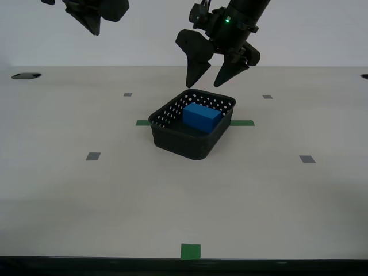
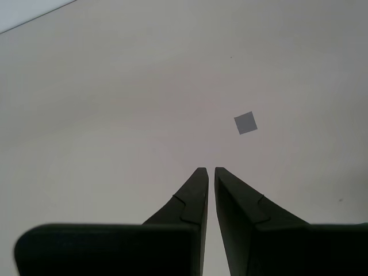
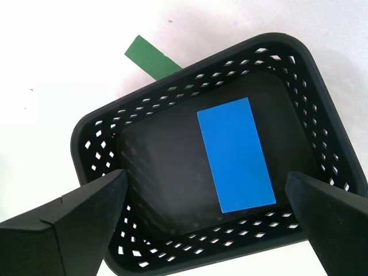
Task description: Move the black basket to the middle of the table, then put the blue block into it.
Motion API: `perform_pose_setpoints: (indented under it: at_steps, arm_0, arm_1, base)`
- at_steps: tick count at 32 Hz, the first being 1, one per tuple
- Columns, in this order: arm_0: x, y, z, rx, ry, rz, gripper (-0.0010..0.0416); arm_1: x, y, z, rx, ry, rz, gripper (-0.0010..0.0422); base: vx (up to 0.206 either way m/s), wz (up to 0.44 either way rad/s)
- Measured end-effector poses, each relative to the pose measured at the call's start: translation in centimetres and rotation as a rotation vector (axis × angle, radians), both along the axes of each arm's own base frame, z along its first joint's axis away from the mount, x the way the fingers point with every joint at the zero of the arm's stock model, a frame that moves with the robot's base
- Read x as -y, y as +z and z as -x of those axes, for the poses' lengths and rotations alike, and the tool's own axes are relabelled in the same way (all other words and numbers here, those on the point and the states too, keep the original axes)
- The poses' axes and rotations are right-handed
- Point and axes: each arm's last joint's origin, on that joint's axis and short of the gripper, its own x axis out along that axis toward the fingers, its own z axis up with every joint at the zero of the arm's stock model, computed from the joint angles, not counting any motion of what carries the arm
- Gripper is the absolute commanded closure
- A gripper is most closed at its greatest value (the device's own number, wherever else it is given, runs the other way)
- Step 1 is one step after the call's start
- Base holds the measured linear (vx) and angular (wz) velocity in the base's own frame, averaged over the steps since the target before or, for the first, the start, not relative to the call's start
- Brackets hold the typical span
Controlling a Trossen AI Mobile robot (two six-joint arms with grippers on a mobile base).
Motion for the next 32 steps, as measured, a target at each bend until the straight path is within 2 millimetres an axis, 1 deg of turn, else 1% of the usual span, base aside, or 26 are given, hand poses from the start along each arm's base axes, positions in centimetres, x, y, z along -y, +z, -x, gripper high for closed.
perform_pose_setpoints:
  at_steps: [32]
  arm_0:
    - [-0.02, 0.01, -0.02, 0.003, 0.000, -0.002, 0.0019]
  arm_1:
    - [0.01, 0.03, -0.06, 0.007, 0.000, 0.002, 0.0399]
  base:
    - [0.000, 0.000]
